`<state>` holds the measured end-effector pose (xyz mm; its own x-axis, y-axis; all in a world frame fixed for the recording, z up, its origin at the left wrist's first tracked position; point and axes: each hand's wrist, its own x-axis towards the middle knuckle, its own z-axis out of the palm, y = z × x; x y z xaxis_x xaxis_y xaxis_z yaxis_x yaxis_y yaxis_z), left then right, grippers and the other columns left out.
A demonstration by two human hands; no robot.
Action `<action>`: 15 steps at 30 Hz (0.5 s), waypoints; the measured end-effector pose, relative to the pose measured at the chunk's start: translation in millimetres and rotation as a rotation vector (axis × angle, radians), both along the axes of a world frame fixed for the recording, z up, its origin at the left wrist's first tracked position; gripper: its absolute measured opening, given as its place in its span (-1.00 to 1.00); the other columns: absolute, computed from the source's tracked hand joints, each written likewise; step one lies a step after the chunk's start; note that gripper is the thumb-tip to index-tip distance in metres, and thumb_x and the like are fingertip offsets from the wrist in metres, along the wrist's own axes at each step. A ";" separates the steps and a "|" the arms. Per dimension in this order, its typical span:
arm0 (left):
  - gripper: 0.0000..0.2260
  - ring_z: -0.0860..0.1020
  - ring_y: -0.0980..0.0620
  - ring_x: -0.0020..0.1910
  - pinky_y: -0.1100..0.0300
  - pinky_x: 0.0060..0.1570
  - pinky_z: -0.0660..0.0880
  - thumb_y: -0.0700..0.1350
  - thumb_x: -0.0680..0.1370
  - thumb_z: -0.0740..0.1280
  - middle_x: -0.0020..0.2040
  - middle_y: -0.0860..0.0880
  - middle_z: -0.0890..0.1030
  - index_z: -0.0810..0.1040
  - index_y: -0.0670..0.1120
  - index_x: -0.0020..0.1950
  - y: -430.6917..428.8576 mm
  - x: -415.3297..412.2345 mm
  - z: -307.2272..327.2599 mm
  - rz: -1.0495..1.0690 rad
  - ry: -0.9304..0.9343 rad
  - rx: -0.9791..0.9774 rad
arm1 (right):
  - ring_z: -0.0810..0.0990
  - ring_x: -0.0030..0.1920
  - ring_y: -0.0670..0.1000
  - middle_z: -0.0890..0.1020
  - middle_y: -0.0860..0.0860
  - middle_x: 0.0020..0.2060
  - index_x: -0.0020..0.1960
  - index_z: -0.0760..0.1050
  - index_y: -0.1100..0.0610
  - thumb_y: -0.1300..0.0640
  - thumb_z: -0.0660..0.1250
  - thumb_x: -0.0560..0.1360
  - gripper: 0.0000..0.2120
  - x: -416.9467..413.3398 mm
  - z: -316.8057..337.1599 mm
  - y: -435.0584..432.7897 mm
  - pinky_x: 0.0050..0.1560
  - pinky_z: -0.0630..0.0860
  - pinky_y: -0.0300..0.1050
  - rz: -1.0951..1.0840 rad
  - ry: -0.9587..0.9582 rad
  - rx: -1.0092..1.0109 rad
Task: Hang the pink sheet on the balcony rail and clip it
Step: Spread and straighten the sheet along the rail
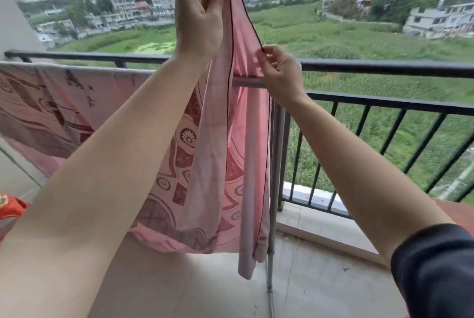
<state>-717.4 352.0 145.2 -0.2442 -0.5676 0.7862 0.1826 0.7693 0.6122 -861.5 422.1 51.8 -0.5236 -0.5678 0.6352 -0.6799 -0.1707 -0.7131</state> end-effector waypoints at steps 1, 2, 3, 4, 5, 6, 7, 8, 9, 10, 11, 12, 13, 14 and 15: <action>-0.93 0.49 0.13 -0.17 0.33 -0.07 0.47 -0.26 0.61 0.20 -0.17 0.01 0.53 0.47 -0.20 -0.02 -1.1 3.5 2.0 0.072 -0.025 -0.039 | 0.59 -0.20 -0.15 0.66 -0.06 -0.08 0.16 0.55 0.14 0.03 0.21 0.65 -0.76 -0.8 8.6 -4.8 -0.21 0.52 -0.22 -0.069 0.016 -0.042; -0.94 0.42 0.18 -0.20 0.38 -0.11 0.40 -0.26 0.62 0.13 -0.18 0.07 0.44 0.38 -0.17 0.00 -1.0 7.0 2.1 0.148 -0.074 -0.087 | 0.55 -0.25 -0.13 0.64 -0.05 -0.11 0.14 0.53 0.17 0.04 0.17 0.66 -0.75 -1.6 17.2 -7.9 -0.25 0.44 -0.24 -0.138 0.061 -0.092; -0.96 0.38 0.20 -0.24 0.40 -0.17 0.35 -0.24 0.64 0.09 -0.21 0.10 0.37 0.31 -0.16 0.01 0.5 10.2 0.8 0.204 -0.145 -0.143 | 0.52 -0.28 -0.09 0.61 -0.04 -0.15 0.13 0.50 0.21 0.05 0.13 0.67 -0.74 -1.9 25.0 -10.0 -0.27 0.41 -0.22 -0.197 0.136 -0.135; -0.95 0.36 0.19 -0.29 0.41 -0.26 0.31 -0.19 0.65 0.08 -0.24 0.13 0.33 0.28 -0.16 0.04 3.4 13.4 -1.8 0.251 -0.226 -0.224 | 0.49 -0.30 -0.05 0.57 -0.01 -0.18 0.12 0.48 0.25 0.07 0.10 0.68 -0.72 -2.3 30.7 -10.7 -0.29 0.40 -0.19 -0.239 0.229 -0.163; -0.84 0.35 0.18 -0.36 0.43 -0.34 0.27 -0.08 0.66 0.10 -0.28 0.14 0.32 0.30 -0.17 0.08 8.6 17.4 -5.4 0.301 -0.302 -0.323 | 0.47 -0.32 -0.02 0.55 0.03 -0.20 0.11 0.46 0.30 0.09 0.08 0.69 -0.70 -3.1 33.6 -10.4 -0.31 0.42 -0.14 -0.256 0.326 -0.172; -0.66 0.33 0.19 -0.42 0.44 -0.38 0.22 0.08 0.64 0.15 -0.32 0.14 0.33 0.33 -0.20 0.14 11.1 22.2 -9.5 0.343 -0.382 -0.425 | 0.47 -0.34 0.03 0.56 0.08 -0.21 0.10 0.45 0.34 0.09 0.06 0.69 -0.67 -5.0 33.9 -8.5 -0.33 0.45 -0.08 -0.250 0.424 -0.166; -0.47 0.33 0.20 -0.43 0.46 -0.36 0.19 0.24 0.56 0.23 -0.29 0.14 0.38 0.35 -0.22 0.19 11.1 27.8 -12.8 0.378 -0.450 -0.508 | 0.49 -0.35 0.07 0.58 0.14 -0.19 0.11 0.44 0.37 0.05 0.06 0.70 -0.62 -8.6 32.7 -4.1 -0.34 0.50 0.00 -0.228 0.514 -0.146; -0.34 0.38 0.17 -0.37 0.42 -0.29 0.25 0.33 0.45 0.32 -0.21 0.09 0.46 0.36 -0.21 0.23 7.2 34.1 -15.4 0.412 -0.517 -0.550 | 0.54 -0.34 0.12 0.61 0.18 -0.14 0.13 0.43 0.38 -0.03 0.07 0.69 -0.55 -13.9 30.8 2.2 -0.32 0.55 0.05 -0.197 0.585 -0.122; -0.30 0.45 0.09 -0.27 0.32 -0.20 0.31 0.32 0.38 0.41 -0.08 0.01 0.52 0.35 -0.18 0.26 1.2 40.7 -18.6 0.448 -0.590 -0.570 | 0.60 -0.31 0.15 0.63 0.21 -0.07 0.16 0.41 0.35 -0.13 0.09 0.66 -0.49 -21.2 28.6 8.8 -0.28 0.58 0.09 -0.170 0.648 -0.109; -0.36 0.52 -0.02 -0.17 0.20 -0.16 0.35 0.21 0.39 0.47 0.03 -0.07 0.54 0.35 -0.15 0.27 -5.6 46.6 -22.2 0.483 -0.665 -0.586 | 0.62 -0.29 0.16 0.64 0.21 -0.01 0.19 0.36 0.28 -0.22 0.12 0.60 -0.46 -29.2 27.1 15.3 -0.24 0.59 0.09 -0.152 0.718 -0.111; -0.48 0.56 -0.13 -0.10 0.12 -0.16 0.35 0.04 0.44 0.47 0.10 -0.14 0.53 0.36 -0.13 0.27 -9.4 51.8 -25.7 0.506 -0.719 -0.607 | 0.63 -0.28 0.15 0.64 0.21 0.02 0.18 0.31 0.21 -0.27 0.16 0.56 -0.47 -37.6 25.7 20.7 -0.23 0.59 0.09 -0.143 0.798 -0.114; -0.60 0.56 -0.20 -0.09 0.10 -0.19 0.35 -0.12 0.48 0.42 0.11 -0.18 0.52 0.38 -0.14 0.25 -10.7 55.9 -28.9 0.513 -0.733 -0.637 | 0.63 -0.29 0.16 0.64 0.21 0.00 0.16 0.29 0.16 -0.30 0.20 0.52 -0.47 -45.6 24.3 25.2 -0.23 0.60 0.09 -0.142 0.882 -0.099; -0.68 0.56 -0.19 -0.13 0.10 -0.23 0.34 -0.25 0.49 0.36 0.09 -0.19 0.52 0.40 -0.15 0.22 -10.2 58.6 -31.4 0.502 -0.712 -0.668 | 0.63 -0.29 0.18 0.62 0.22 -0.03 0.15 0.31 0.16 -0.31 0.22 0.51 -0.46 -54.4 22.7 28.5 -0.25 0.62 0.11 -0.151 0.957 -0.064; -0.70 0.52 -0.12 -0.19 0.12 -0.27 0.33 -0.33 0.47 0.31 0.05 -0.19 0.52 0.43 -0.16 0.18 -9.6 59.8 -33.5 0.487 -0.673 -0.690 | 0.63 -0.29 0.20 0.61 0.22 -0.07 0.14 0.34 0.18 -0.30 0.23 0.51 -0.45 -63.9 20.5 31.0 -0.28 0.62 0.14 -0.173 1.001 -0.007; -0.69 0.46 -0.03 -0.23 0.19 -0.31 0.31 -0.38 0.43 0.30 0.02 -0.18 0.52 0.46 -0.16 0.13 -8.2 60.6 -35.3 0.478 -0.632 -0.695 | 0.63 -0.29 0.22 0.59 0.22 -0.09 0.13 0.38 0.20 -0.29 0.24 0.52 -0.45 -73.4 16.9 32.8 -0.31 0.60 0.15 -0.215 0.998 0.062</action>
<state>-656.8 343.8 109.8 -0.5927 -0.1862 0.7836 -0.4310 0.8952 -0.1133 -934.8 454.9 68.7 0.1336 -0.5710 0.8100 -0.9805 0.0425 0.1917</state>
